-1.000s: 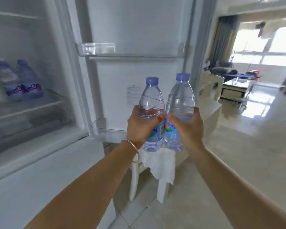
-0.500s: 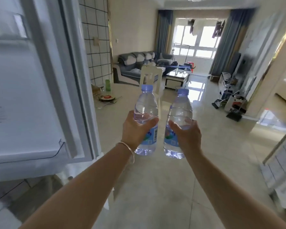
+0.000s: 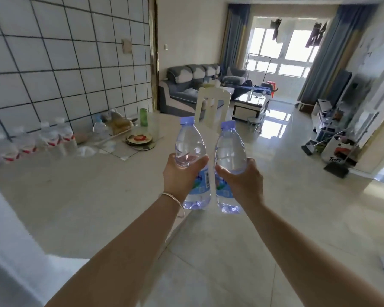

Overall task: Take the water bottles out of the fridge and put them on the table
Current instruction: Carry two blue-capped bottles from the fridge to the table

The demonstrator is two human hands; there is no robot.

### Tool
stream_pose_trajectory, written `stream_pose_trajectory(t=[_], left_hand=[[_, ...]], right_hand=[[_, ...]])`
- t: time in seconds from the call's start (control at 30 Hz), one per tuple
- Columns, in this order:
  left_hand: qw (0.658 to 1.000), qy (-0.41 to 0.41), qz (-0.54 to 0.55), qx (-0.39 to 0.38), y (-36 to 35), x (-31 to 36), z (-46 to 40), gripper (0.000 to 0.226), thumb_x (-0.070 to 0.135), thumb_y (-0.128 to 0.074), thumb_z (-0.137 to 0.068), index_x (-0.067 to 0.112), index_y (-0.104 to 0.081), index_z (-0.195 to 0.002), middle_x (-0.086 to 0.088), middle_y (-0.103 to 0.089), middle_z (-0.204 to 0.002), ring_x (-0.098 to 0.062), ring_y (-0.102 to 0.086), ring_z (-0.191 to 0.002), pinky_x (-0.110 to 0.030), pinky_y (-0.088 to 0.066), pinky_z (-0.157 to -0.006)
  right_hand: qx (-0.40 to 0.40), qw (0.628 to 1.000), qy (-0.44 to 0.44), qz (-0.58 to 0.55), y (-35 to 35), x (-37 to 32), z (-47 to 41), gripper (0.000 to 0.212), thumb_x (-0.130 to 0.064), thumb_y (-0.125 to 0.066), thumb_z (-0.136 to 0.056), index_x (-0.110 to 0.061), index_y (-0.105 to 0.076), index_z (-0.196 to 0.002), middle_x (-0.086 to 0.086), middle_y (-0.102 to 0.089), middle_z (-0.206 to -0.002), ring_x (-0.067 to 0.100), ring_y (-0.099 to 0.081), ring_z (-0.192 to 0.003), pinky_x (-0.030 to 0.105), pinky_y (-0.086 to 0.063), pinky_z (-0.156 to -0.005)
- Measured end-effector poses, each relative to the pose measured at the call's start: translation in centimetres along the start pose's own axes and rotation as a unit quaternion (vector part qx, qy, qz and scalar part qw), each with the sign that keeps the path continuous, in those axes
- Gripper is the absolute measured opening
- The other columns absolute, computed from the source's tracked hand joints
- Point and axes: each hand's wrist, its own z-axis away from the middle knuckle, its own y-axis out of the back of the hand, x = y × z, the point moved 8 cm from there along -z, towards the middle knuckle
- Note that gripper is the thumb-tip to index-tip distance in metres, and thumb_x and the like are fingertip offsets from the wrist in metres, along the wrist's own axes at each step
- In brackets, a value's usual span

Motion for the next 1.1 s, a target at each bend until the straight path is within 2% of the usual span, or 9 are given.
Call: stream_pose_trajectory(t=[0.1, 0.2, 0.37, 0.43, 0.53, 0.7, 0.8, 0.9, 1.1], left_hand=[[0.998, 0.028, 0.022, 0.042, 1.2, -2.4, -4.4, 0.05, 0.046, -0.081, -0.051, 0.024, -0.058, -0.09, 0.004, -0.072, -0.095, -0.016, -0.07, -0.087, -0.035, -0.056, -0.084], [0.994, 0.051, 0.026, 0.094, 2.9, -4.7, -8.8, 0.041, 0.038, -0.085, -0.058, 0.029, -0.055, -0.085, 0.002, -0.072, -0.097, -0.017, -0.07, -0.089, -0.031, -0.054, -0.082], [0.974, 0.063, -0.017, 0.216, 7.5, -7.3, -16.1, 0.068, 0.058, -0.076, -0.039, 0.018, -0.064, -0.093, 0.001, -0.074, -0.093, -0.016, -0.07, -0.089, -0.04, -0.053, -0.09], [0.962, 0.076, -0.042, 0.261, 9.3, -8.1, -18.3, 0.077, 0.063, -0.074, -0.039, 0.013, -0.066, -0.097, -0.001, -0.074, -0.092, -0.017, -0.07, -0.089, -0.042, -0.053, -0.09], [0.943, 0.087, -0.062, 0.314, 12.0, -9.0, -20.7, 0.084, 0.066, -0.073, -0.04, 0.013, -0.064, -0.104, 0.002, -0.073, -0.095, -0.015, -0.068, -0.091, -0.036, -0.053, -0.089], [0.91, 0.107, -0.109, 0.385, 17.1, -10.3, -22.0, 0.059, 0.045, -0.083, -0.059, 0.016, -0.058, -0.104, 0.006, -0.067, -0.098, -0.008, -0.064, -0.086, -0.02, -0.046, -0.074], [0.883, 0.102, -0.127, 0.44, 21.1, -11.0, -22.7, 0.057, 0.04, -0.084, -0.06, 0.015, -0.058, -0.105, 0.006, -0.068, -0.097, -0.007, -0.064, -0.085, -0.018, -0.046, -0.075], [0.865, 0.113, -0.122, 0.473, 25.2, -12.0, -24.1, 0.055, 0.039, -0.083, -0.063, 0.013, -0.057, -0.105, 0.006, -0.067, -0.098, 0.004, -0.06, -0.078, -0.008, -0.044, -0.064], [0.829, 0.126, -0.146, 0.526, 35.1, -14.0, -28.0, 0.055, 0.035, -0.085, -0.061, 0.019, -0.052, -0.101, 0.009, -0.063, -0.091, -0.012, -0.062, -0.084, -0.025, -0.047, -0.081]], right_hand=[[-0.047, 0.999, 0.003, 0.003, -5.4, 0.6, -4.2, 0.072, -0.046, -0.078, -0.064, -0.012, -0.051, -0.121, 0.01, -0.063, -0.111, 0.029, -0.058, -0.103, 0.03, -0.043, -0.081], [-0.106, 0.994, -0.006, -0.009, -11.5, 0.8, -8.0, 0.064, -0.047, -0.077, -0.065, -0.015, -0.053, -0.116, 0.004, -0.057, -0.098, 0.027, -0.056, -0.1, 0.027, -0.036, -0.075], [-0.248, 0.968, 0.004, -0.038, -22.4, -0.3, -13.3, 0.045, -0.039, -0.076, -0.069, -0.015, -0.052, -0.097, 0.0, -0.055, -0.084, 0.015, -0.054, -0.071, 0.026, -0.039, -0.057], [-0.295, 0.955, 0.021, -0.031, -26.3, -1.3, -15.2, 0.046, -0.04, -0.077, -0.066, -0.015, -0.052, -0.096, 0.003, -0.058, -0.087, 0.023, -0.057, -0.077, 0.029, -0.044, -0.065], [-0.367, 0.928, 0.058, -0.008, -32.5, -3.0, -16.8, 0.047, -0.043, -0.075, -0.066, -0.017, -0.053, -0.098, 0.001, -0.058, -0.088, 0.023, -0.055, -0.082, 0.028, -0.041, -0.068], [-0.451, 0.89, 0.07, -0.003, -41.0, -4.4, -15.9, 0.054, -0.05, -0.073, -0.066, -0.013, -0.056, -0.101, 0.002, -0.061, -0.089, 0.021, -0.057, -0.085, 0.027, -0.041, -0.07], [-0.493, 0.866, 0.087, 0.01, -46.2, -5.9, -14.2, 0.058, -0.05, -0.072, -0.066, -0.013, -0.051, -0.105, -0.005, -0.053, -0.079, 0.02, -0.053, -0.082, 0.03, -0.043, -0.07], [-0.52, 0.848, 0.099, 0.016, -51.5, -7.8, -12.7, 0.06, -0.048, -0.074, -0.064, -0.014, -0.05, -0.107, -0.004, -0.057, -0.085, 0.019, -0.055, -0.083, 0.03, -0.045, -0.071], [-0.558, 0.825, 0.092, -0.003, -62.7, -12.6, -9.2, 0.061, -0.035, -0.079, -0.063, -0.016, -0.047, -0.113, 0.002, -0.064, -0.101, 0.022, -0.058, -0.086, 0.03, -0.045, -0.073]])
